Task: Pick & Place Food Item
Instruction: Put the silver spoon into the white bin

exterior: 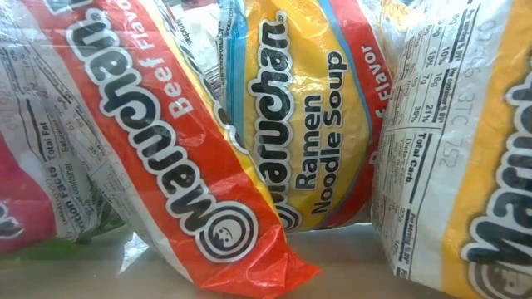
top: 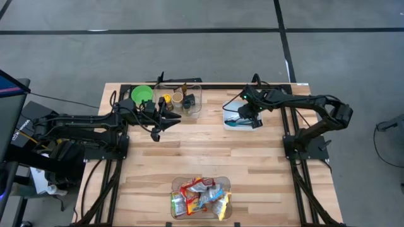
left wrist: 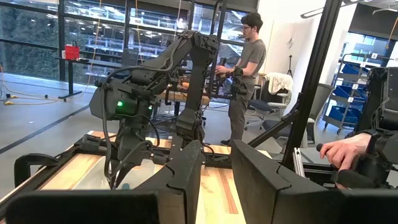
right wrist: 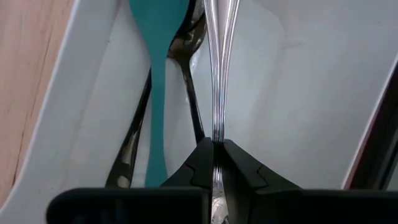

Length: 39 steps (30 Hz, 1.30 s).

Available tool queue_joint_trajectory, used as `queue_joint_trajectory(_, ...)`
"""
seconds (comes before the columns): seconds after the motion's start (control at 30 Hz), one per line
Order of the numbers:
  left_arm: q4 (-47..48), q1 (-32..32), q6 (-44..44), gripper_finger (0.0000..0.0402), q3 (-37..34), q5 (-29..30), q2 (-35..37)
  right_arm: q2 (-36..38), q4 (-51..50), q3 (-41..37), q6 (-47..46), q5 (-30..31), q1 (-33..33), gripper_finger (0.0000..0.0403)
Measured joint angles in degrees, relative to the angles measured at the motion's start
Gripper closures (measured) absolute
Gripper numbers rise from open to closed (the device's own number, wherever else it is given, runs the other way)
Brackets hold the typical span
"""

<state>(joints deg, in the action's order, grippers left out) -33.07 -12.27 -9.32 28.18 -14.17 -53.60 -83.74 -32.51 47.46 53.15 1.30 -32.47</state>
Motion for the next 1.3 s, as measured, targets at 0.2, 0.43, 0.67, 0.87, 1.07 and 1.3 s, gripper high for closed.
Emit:
queue_joint_trajectory(0.2,0.0,0.0,0.0,0.0317,0.0,0.0,0.0,0.0,0.0,0.0,1.3,0.0,-0.1,0.0391)
queue_joint_trajectory(0.43,0.0,0.0,0.0,0.0317,0.0,0.0,0.0,-3.2,0.1,0.0,1.7,0.1,-0.3,0.0385)
queue_joint_trajectory(0.67,0.0,0.0,0.0,0.0317,0.0,0.0,0.0,-5.7,-1.4,1.5,2.0,3.1,1.0,0.039)
queue_joint_trajectory(0.87,0.0,0.0,0.0,0.0317,0.0,0.0,0.0,-5.7,-1.3,1.5,0.9,3.0,0.9,0.0367)
queue_joint_trajectory(1.07,0.0,0.0,0.0,0.0317,0.0,0.0,0.0,-5.7,-1.1,1.5,-2.1,2.8,0.9,0.0347)
queue_joint_trajectory(1.3,0.0,0.0,0.0,0.0317,0.0,0.0,0.0,-5.7,-0.9,1.5,-2.2,2.8,0.9,0.0333)
